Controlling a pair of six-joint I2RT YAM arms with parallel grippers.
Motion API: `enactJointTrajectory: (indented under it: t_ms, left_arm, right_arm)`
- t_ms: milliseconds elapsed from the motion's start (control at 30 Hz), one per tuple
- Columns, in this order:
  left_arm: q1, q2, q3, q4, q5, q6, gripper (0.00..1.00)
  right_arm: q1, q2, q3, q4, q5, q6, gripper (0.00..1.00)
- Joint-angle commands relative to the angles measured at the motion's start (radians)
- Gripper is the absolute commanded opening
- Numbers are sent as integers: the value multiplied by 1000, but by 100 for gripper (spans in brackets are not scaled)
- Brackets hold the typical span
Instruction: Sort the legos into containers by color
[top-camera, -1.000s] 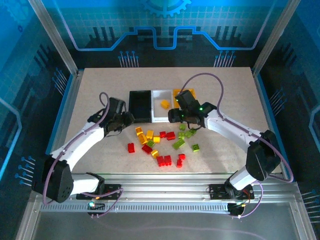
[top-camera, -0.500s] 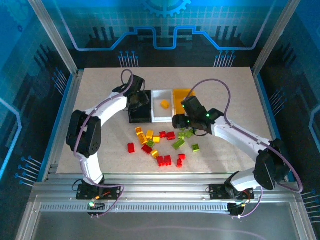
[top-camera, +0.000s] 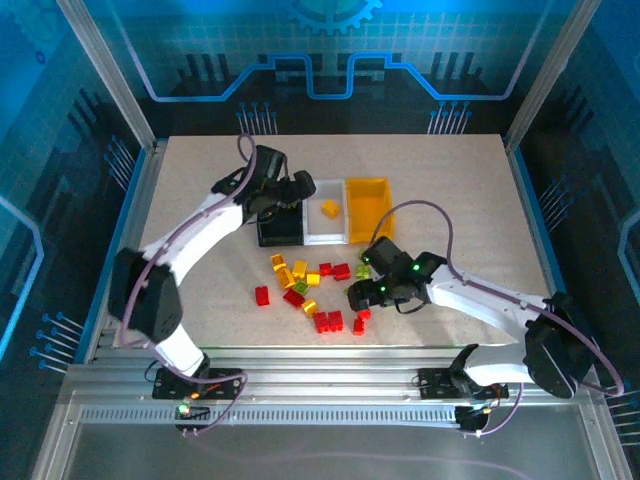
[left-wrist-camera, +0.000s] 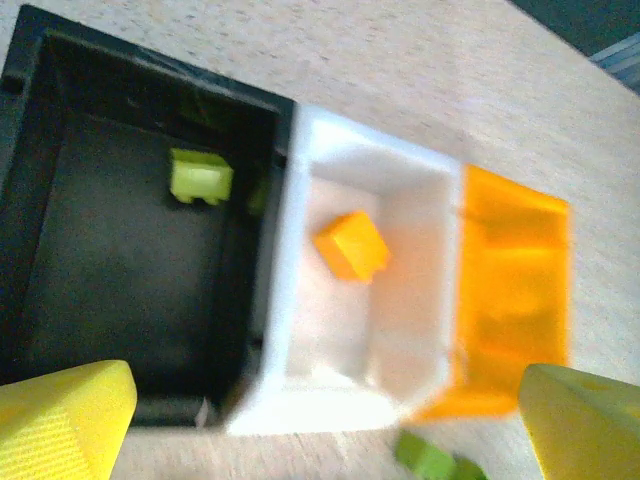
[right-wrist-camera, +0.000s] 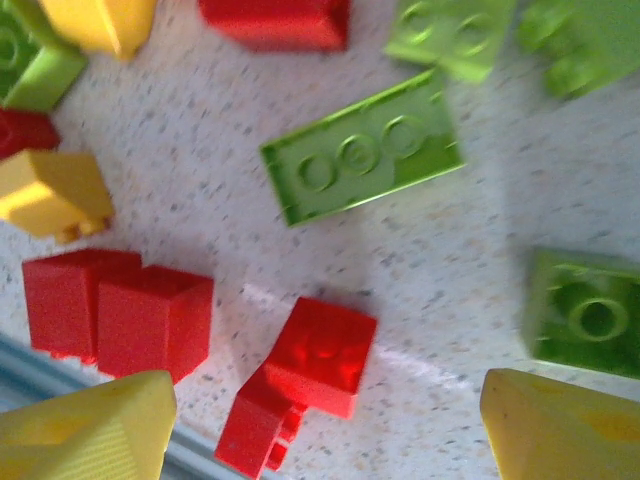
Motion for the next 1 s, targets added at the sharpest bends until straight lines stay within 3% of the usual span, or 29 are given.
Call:
enactJointTrajectory:
  t_ms: [0,167,367,667,833,967]
  left_arm:
    - [-33,-151,-140,18,23,0,99]
    - [-46,-340,-369,7,24,-38,99]
    - [-48,-487,-539,-21,-10,-72,99]
    - [-48,-512,-563,-51,-32,-74,99]
    - [-48,-517,-567,-48,-32,-72,99]
    - [-48,-533,-591,-52,-41,-81,99]
  right_arm:
    - [25,44,-23,8,-26,8,81]
    - [34,110,-17,50,-19,8,75]
    - [40,180,-5,67,-19,12,61]
    - [40,144,21,38,6,19,36]
    - [-12,40,133,-42,77,-23,35]
    - [-121,51,275,-74,132,-90,36]
